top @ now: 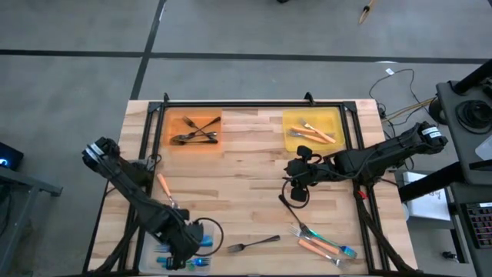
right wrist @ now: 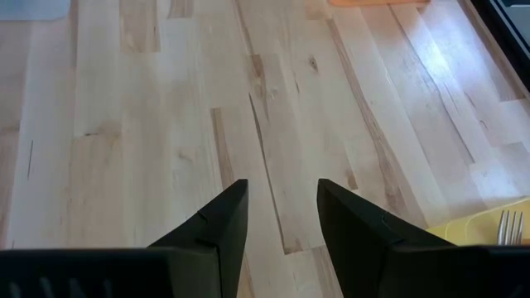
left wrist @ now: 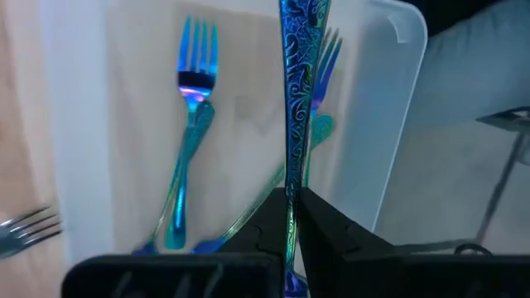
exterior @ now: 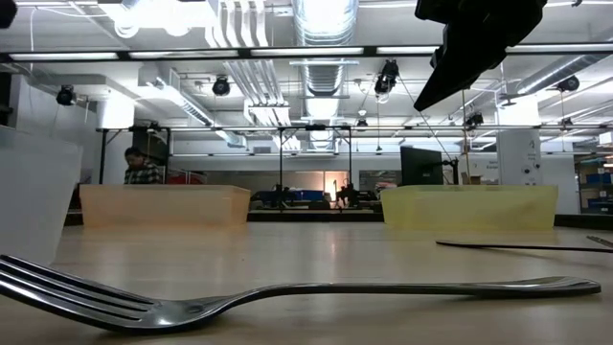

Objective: Sort silverware by color (type)
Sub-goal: Put the blue fork into the transparent bin, then put the black fork into the orange bin

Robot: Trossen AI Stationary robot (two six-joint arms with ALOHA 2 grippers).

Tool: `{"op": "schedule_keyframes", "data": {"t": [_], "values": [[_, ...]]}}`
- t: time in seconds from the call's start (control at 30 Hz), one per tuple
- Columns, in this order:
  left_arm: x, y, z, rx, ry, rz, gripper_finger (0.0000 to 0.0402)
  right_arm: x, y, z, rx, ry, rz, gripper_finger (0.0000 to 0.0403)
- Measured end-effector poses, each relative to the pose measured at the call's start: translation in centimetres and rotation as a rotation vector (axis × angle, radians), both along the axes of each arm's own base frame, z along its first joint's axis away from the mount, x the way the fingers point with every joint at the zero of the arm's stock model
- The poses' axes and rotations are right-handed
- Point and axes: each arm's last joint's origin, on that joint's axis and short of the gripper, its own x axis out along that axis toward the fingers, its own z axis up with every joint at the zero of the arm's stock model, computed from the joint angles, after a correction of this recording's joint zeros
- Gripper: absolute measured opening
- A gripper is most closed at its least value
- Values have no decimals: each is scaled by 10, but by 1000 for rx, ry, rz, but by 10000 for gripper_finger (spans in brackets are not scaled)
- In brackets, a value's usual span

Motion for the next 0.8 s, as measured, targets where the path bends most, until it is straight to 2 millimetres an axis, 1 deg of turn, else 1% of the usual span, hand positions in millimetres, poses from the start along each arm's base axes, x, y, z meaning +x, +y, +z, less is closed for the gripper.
{"op": "schedule_keyframes", "data": {"t": [0.1, 0.33, 0.43, 0.53, 0.7, 0.8], "values": [[0, -1, -10, -29, -2, -8, 4, 0, 0, 0, 0, 0, 0, 137], [-4, 2, -34, -25, 3, -9, 6, 0, 0, 0, 0, 0, 0, 137], [-5, 3, -38, -20, 10, -1, 12, 0, 0, 0, 0, 0, 0, 137], [-6, 4, -39, -17, 34, 50, 23, 0, 0, 0, 0, 0, 0, 137], [-7, 4, -39, -21, 72, 151, 54, 0, 0, 0, 0, 0, 0, 137], [-7, 4, -39, -22, 79, 171, 75, 0, 0, 0, 0, 0, 0, 137]]}}
